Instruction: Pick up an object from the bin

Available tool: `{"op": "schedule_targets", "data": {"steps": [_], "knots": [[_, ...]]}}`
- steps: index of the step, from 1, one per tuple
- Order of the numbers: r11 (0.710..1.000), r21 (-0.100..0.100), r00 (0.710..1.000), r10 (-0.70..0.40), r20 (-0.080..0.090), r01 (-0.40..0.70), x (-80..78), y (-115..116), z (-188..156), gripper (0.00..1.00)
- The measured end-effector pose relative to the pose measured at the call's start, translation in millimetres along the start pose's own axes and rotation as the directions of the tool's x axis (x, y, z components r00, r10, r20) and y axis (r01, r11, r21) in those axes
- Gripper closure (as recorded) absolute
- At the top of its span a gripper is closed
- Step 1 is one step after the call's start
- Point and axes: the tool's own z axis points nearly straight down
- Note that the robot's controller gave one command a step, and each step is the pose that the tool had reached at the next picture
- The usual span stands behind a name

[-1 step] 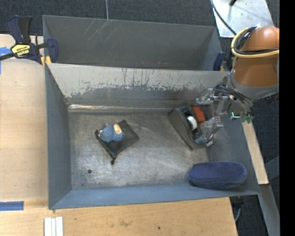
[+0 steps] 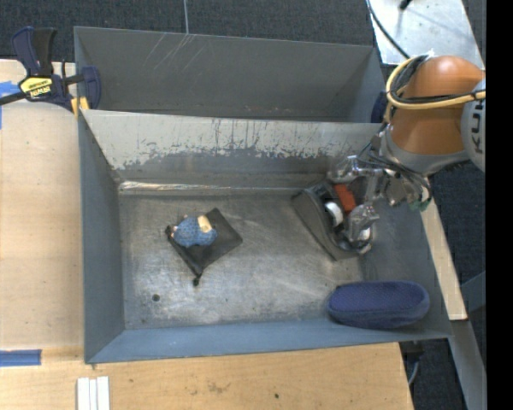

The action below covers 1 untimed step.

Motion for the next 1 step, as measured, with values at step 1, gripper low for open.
{"op": "schedule_targets", "data": {"steps": [1], "knots": [[0.993,-0.006,0.993,-0.115,-0.004,0.115,-13.0,80.8,-47.3,0.0]]}}
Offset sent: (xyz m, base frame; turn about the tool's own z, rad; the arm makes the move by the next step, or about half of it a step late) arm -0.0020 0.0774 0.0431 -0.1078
